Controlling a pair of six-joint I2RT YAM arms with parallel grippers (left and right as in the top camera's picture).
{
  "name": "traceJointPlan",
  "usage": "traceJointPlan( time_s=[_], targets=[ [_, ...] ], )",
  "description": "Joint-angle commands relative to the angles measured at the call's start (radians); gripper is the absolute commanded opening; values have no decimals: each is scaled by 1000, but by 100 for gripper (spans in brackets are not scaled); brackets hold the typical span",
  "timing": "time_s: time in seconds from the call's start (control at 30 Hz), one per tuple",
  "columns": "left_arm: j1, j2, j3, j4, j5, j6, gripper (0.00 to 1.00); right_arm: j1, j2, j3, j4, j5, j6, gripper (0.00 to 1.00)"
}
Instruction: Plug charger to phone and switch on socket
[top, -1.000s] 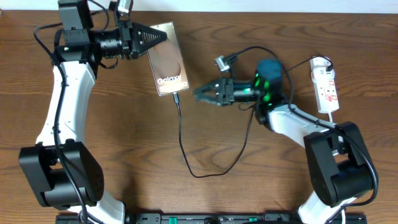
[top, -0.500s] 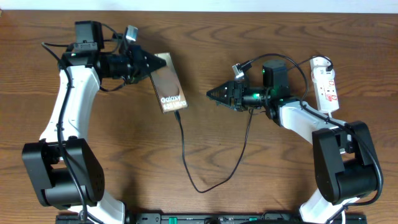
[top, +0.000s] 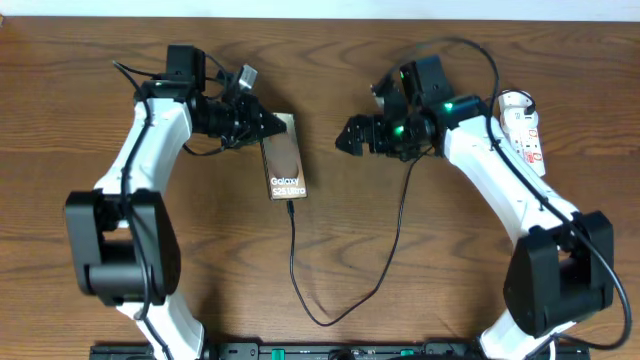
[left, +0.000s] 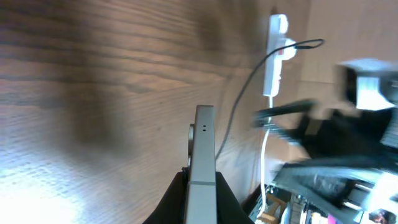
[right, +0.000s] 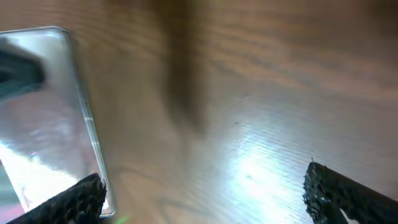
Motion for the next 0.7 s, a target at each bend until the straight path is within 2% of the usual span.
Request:
traceJointPlan(
  time_s=[0.0,0.33,0.67],
  targets=[
    [4,80,11,22,13,27,7,41,-34,66,-26,203,-54,99],
    [4,237,11,110,-39,26,7,72,-35,64,-40,211,-54,99],
    [4,272,11,122,-167,27,7,80,-35,64,-55,217,-54,99]
  ],
)
